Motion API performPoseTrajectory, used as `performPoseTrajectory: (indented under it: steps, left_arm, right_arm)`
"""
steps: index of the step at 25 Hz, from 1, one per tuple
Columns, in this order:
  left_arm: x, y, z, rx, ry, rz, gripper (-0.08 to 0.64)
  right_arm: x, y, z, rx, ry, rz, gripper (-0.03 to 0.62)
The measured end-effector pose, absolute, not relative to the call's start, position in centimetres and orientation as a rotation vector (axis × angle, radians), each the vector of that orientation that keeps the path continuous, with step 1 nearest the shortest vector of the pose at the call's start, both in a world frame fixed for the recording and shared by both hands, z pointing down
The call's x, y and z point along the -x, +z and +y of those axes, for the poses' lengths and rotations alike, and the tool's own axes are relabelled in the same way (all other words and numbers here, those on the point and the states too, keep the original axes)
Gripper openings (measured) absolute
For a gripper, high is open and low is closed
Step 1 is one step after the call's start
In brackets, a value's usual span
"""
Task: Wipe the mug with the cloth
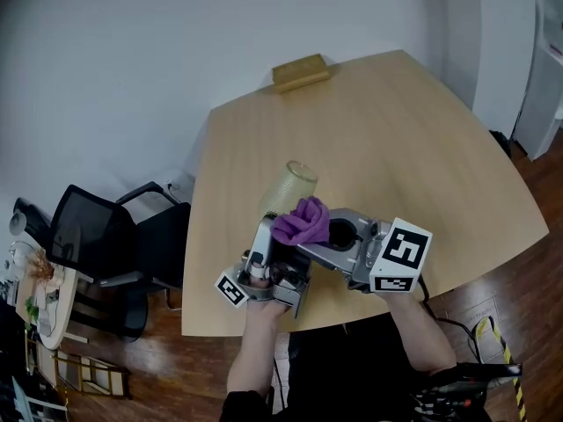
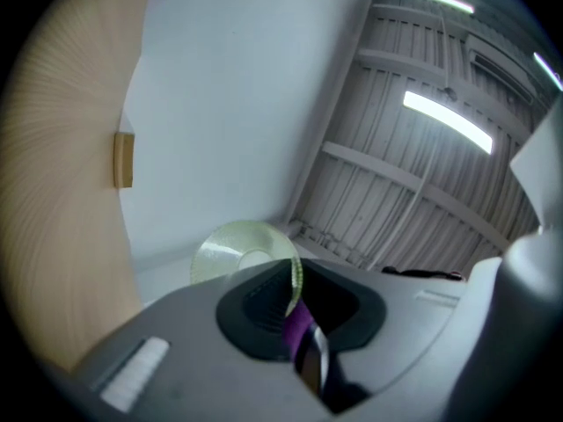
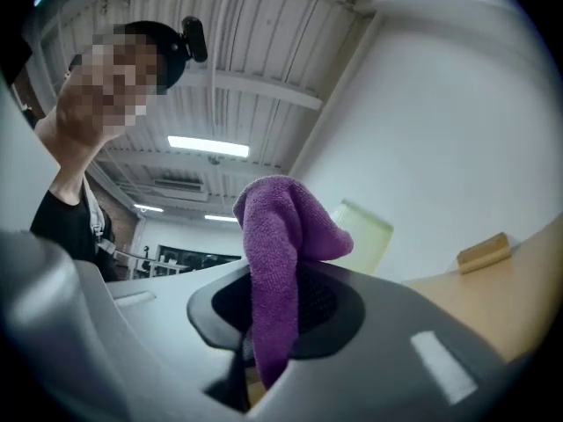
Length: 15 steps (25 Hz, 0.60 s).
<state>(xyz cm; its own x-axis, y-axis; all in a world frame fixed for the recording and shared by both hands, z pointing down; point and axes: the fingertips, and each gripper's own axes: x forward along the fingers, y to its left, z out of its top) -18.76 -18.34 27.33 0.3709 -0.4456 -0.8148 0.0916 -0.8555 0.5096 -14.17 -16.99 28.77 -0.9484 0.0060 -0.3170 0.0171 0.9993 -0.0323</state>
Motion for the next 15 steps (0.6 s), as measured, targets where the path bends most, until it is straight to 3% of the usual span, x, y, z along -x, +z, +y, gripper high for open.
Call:
performPoseTrajectory:
  steps: [5, 10, 15]
  left_arm:
    - [18.9, 27.5, -18.3, -2.144, -1.519, -0.266, 0.046]
    - [20.0, 26.4, -17.6, -2.127, -1.607, -0.185, 0.044]
    - [18.7, 26.0, -17.3, -2.128, -1.589, -0.139, 0.044]
  right_arm:
    - [13.6, 30.2, -16.9, -0.04, -0.063, 2.865, 0.057]
    - [6.1, 25.7, -23.5, 0.198, -0.306, 2.47, 0.055]
    - [6.1, 23.1, -22.0, 0.171, -0.11, 2.446, 0.055]
